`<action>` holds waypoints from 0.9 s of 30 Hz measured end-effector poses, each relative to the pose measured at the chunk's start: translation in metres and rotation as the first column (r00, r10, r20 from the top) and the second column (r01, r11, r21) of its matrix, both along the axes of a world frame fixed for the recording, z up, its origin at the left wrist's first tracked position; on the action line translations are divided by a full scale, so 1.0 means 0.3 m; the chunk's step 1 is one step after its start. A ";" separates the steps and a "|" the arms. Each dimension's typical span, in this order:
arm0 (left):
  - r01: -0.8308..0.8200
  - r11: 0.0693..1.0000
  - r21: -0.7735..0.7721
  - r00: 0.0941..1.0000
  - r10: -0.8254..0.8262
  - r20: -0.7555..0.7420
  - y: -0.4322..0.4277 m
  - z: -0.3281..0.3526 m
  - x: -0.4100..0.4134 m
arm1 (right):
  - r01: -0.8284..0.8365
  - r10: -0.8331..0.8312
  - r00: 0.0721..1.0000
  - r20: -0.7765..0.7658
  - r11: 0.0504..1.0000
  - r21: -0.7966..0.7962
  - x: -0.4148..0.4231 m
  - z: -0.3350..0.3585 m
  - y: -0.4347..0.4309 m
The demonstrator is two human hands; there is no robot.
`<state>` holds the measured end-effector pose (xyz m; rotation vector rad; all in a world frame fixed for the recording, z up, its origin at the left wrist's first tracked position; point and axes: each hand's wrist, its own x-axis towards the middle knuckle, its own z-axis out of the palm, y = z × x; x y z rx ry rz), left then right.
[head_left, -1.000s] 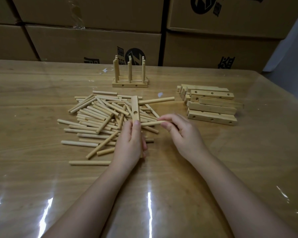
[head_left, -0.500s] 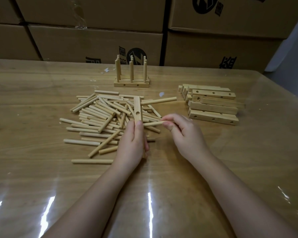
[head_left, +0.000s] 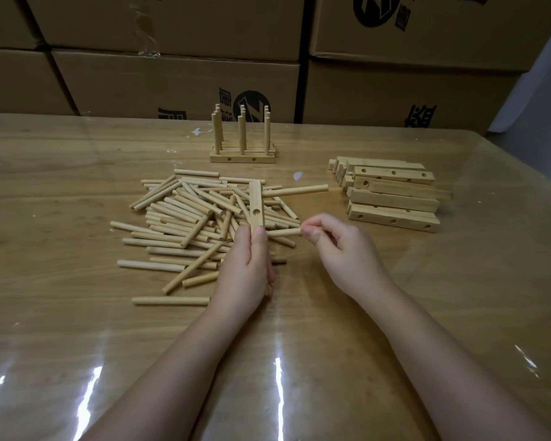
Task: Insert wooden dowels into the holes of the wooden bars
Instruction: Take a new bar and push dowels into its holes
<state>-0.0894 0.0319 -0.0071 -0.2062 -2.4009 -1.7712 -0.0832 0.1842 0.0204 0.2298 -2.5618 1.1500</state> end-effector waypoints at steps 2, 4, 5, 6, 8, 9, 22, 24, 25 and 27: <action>-0.001 1.000 0.002 1.000 0.001 0.001 0.002 0.005 0.003 | 0.002 -0.002 0.999 -0.033 1.000 -0.004 0.000 -0.002 -0.006; -0.001 1.000 0.014 1.000 0.000 0.014 0.003 0.008 0.004 | 0.001 -0.001 0.994 -0.106 1.000 -0.006 -0.001 -0.001 -0.016; 0.003 1.000 0.025 1.000 -0.004 0.029 0.002 0.010 0.002 | -0.004 0.003 0.989 -0.146 1.000 -0.003 -0.002 0.000 -0.023; 0.007 0.999 0.040 0.999 -0.009 0.046 0.002 0.011 -0.001 | -0.016 0.015 0.984 -0.179 1.000 -0.003 -0.001 0.000 -0.029; 0.007 0.997 0.073 0.998 -0.012 0.068 0.000 0.014 -0.004 | -0.057 0.049 0.976 -0.213 0.998 -0.034 0.003 -0.003 -0.039; 0.007 0.996 0.086 0.997 -0.013 0.070 -0.001 0.016 -0.004 | -0.071 0.056 0.976 -0.208 0.995 -0.067 0.006 -0.007 -0.041; -0.009 0.947 0.322 0.978 -0.059 0.200 -0.018 0.025 -0.010 | -0.081 -0.024 0.964 -0.265 0.921 -0.380 -0.011 -0.070 -0.055; -0.039 0.929 0.369 0.975 -0.046 0.217 -0.022 0.027 -0.015 | -0.064 -0.024 0.972 -0.233 0.930 -0.362 -0.010 -0.069 -0.053; -0.046 0.921 0.387 0.975 -0.043 0.217 -0.023 0.028 -0.015 | -0.041 -0.024 0.980 -0.196 0.947 -0.320 -0.012 -0.070 -0.050; -0.045 0.913 0.405 0.977 -0.045 0.209 -0.021 0.029 -0.015 | -0.008 -0.011 0.991 -0.135 0.990 -0.139 -0.019 -0.071 -0.046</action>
